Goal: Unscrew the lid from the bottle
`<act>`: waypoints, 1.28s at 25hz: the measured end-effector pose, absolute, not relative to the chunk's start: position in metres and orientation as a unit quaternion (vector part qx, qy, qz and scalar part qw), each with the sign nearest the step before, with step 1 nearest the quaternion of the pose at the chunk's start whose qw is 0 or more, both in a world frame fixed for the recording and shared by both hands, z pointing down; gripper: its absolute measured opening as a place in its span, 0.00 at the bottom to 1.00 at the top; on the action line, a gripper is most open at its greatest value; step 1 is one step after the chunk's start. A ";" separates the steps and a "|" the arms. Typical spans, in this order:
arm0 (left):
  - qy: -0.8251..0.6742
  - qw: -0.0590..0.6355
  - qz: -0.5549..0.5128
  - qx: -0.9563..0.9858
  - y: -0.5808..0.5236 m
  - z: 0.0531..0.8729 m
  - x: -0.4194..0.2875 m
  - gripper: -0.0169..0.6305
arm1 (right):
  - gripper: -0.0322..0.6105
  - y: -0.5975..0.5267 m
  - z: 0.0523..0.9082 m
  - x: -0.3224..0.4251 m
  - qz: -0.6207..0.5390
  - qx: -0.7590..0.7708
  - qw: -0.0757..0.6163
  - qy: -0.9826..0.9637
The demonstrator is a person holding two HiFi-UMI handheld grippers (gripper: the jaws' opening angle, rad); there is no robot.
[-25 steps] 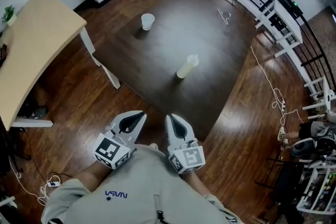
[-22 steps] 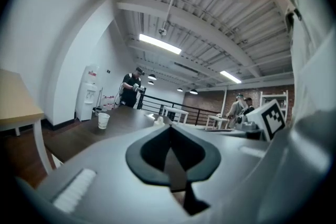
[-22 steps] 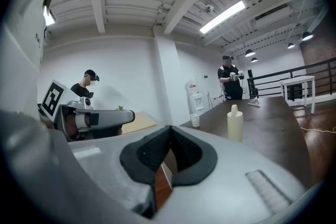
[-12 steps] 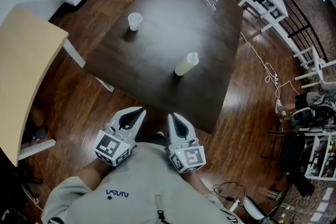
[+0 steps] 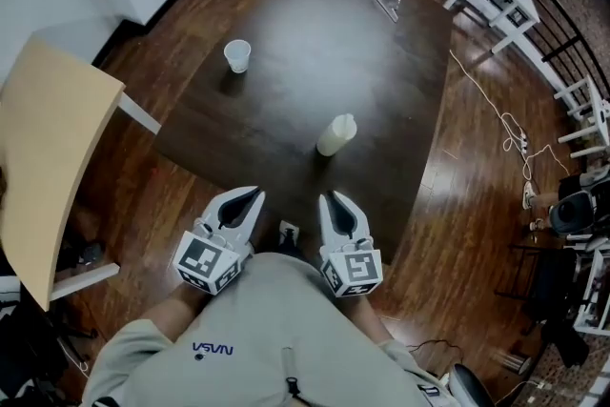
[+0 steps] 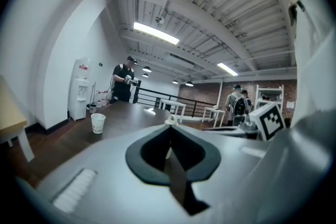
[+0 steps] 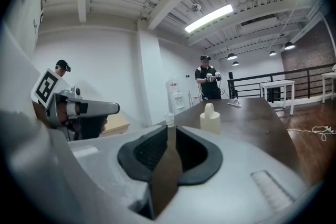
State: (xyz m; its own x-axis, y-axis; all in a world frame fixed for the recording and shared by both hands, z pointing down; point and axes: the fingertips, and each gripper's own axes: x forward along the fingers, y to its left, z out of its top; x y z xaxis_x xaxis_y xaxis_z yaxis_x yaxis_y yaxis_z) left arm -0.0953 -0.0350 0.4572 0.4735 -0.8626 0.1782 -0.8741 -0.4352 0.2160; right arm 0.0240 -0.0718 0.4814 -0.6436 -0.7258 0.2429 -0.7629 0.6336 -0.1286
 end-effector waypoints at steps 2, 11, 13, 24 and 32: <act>-0.527 0.142 0.031 0.838 -0.048 0.459 -0.100 0.03 | 0.16 -0.090 0.492 0.026 0.107 0.412 0.091 -0.900; -0.545 0.139 0.092 0.821 -0.071 0.461 -0.081 0.03 | 0.46 -0.159 0.555 0.035 0.120 0.377 0.144 -0.907; -0.550 0.140 0.100 0.817 -0.072 0.461 -0.083 0.03 | 0.54 -0.174 0.569 0.029 0.114 0.362 0.154 -0.912; -0.548 0.135 0.115 0.817 -0.097 0.462 -0.120 0.03 | 0.61 -0.208 0.607 -0.021 0.081 0.330 0.178 -0.924; -0.530 0.150 0.112 0.827 -0.166 0.496 -0.121 0.03 | 0.61 -0.222 0.622 -0.030 0.080 0.336 0.182 -0.921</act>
State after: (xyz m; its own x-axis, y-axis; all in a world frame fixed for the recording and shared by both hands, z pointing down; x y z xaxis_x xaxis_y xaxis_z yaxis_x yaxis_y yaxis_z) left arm -0.1212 -0.1657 0.4959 0.4135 -0.8430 0.3440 -0.9101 -0.3935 0.1297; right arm -0.0299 -0.2216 0.6224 -0.7077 -0.5895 0.3894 -0.6479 0.7614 -0.0248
